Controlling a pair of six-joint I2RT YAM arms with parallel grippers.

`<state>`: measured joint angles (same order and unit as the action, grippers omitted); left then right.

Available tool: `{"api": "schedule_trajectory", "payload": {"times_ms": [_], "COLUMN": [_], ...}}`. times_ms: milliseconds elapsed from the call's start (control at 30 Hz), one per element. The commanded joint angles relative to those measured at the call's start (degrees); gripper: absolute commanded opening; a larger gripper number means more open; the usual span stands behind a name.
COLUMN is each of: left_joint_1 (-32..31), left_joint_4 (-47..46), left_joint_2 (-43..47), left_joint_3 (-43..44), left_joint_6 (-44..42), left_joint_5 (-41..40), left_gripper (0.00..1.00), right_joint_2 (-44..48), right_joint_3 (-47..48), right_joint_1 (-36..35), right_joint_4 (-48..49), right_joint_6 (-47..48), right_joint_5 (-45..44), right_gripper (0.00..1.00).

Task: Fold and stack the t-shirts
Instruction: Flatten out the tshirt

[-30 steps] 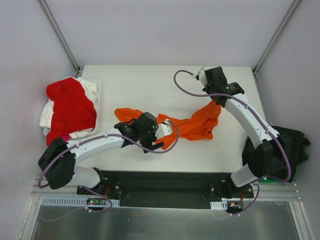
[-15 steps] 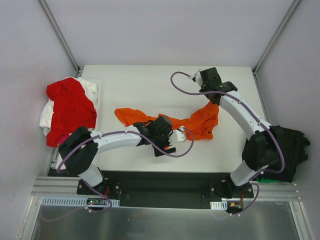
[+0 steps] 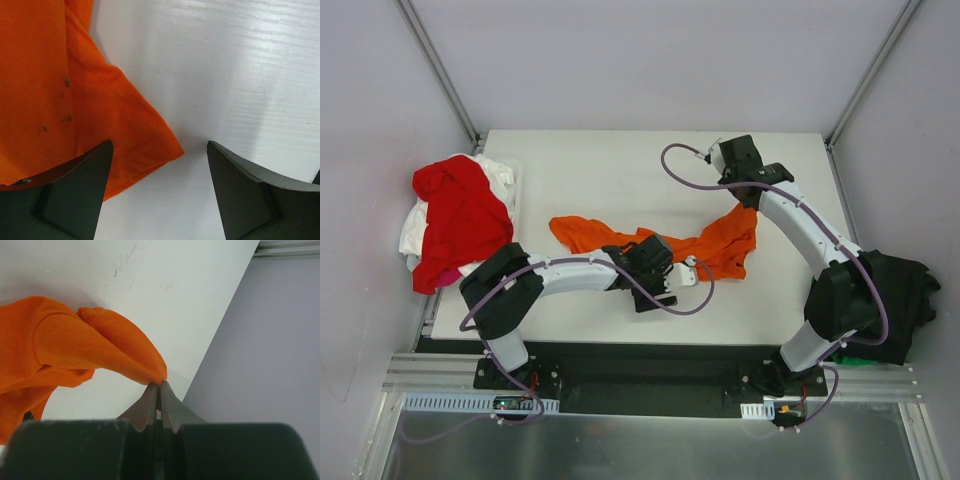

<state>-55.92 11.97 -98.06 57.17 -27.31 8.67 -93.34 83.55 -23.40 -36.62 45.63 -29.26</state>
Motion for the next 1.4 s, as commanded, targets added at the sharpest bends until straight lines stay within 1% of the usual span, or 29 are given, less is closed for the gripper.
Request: {"api": "schedule_trajectory", "payload": {"times_ms": [0,67,100,167,233,333,533,767,900,1000,1100,1167,1200,1233,1267,1300,1367], "left_joint_1": [-0.4,-0.3,-0.3,-0.4,-0.3,-0.3,-0.2,0.3,0.5,0.5,0.5,0.5,0.5,0.5,0.5,0.5,0.5], "left_joint_4": [-1.6,-1.8,-1.8,-1.9,-1.9,-1.9,-2.1,-2.4,-2.5,-2.0,-0.6,0.2,0.8,1.0,1.1,1.4,1.7], "left_joint_2": [-2.3,-3.2,-3.9,-4.5,-5.1,-5.4,-4.7,-3.3,-1.3,-1.4,-2.2,-2.8,-3.0,-3.1,-3.5,-3.7,-4.2], "left_joint_3": [3.1,3.7,3.9,4.2,4.1,3.6,0.9,-1.8,-2.9,-2.9,-1.8,-1.2,-0.8,-0.6,-0.5,0.0,0.1], "left_joint_6": [-1.7,-2.0,-2.0,-2.1,-2.2,-2.1,-1.9,-1.2,-1.1,-0.6,0.3,0.7,0.9,1.0,1.1,1.5,1.6], "left_joint_5": [0.0,-0.2,-0.3,-0.6,-0.7,-0.9,-1.7,-2.9,-3.8,-4.2,-4.3,-4.3,-4.3,-4.4,-4.7,-4.9,-4.8], "left_gripper": [0.74,0.72,0.67,0.60,0.51,0.45,0.40,0.40,0.41,0.41,0.39,0.34,0.28,0.14,0.04,0.00,0.00], "right_joint_2": [2.5,3.1,3.7,4.1,4.9,5.7,6.9,7.4,7.7,7.9,7.9,8.3,8.3,8.3,8.5,8.5,8.8], "right_joint_3": [-0.1,-0.8,-0.9,-1.6,-2.0,-2.7,-3.6,-4.4,-4.5,-4.4,-4.4,-4.7,-4.9,-4.9,-5.0,-5.2,-5.4], "right_joint_1": [-0.5,-0.7,-0.6,-0.8,-0.8,-0.8,-0.8,-0.8,-0.9,-0.8,-0.8,-0.8,-0.8,-0.7,-0.7,-0.7,-0.7], "right_joint_4": [0.9,0.9,0.9,0.9,0.9,0.9,0.9,1.1,1.2,1.3,1.2,1.3,1.2,1.2,1.4,1.5,1.6], "right_joint_6": [-1.2,-1.2,-1.3,-1.2,-1.3,-1.2,-1.4,-1.2,-1.2,-1.2,-1.3,-1.4,-1.2,-1.2,-1.2,-1.2,-1.2], "right_joint_5": [0.5,0.9,1.0,1.0,1.1,1.3,1.1,0.7,0.6,0.7,0.9,1.0,0.9,0.9,0.8,0.9,0.9], "right_gripper": [0.01,0.01,0.01,0.01,0.01,0.01,0.01,0.01,0.01,0.01,0.01,0.01,0.01,0.01,0.01,0.01,0.01]}}
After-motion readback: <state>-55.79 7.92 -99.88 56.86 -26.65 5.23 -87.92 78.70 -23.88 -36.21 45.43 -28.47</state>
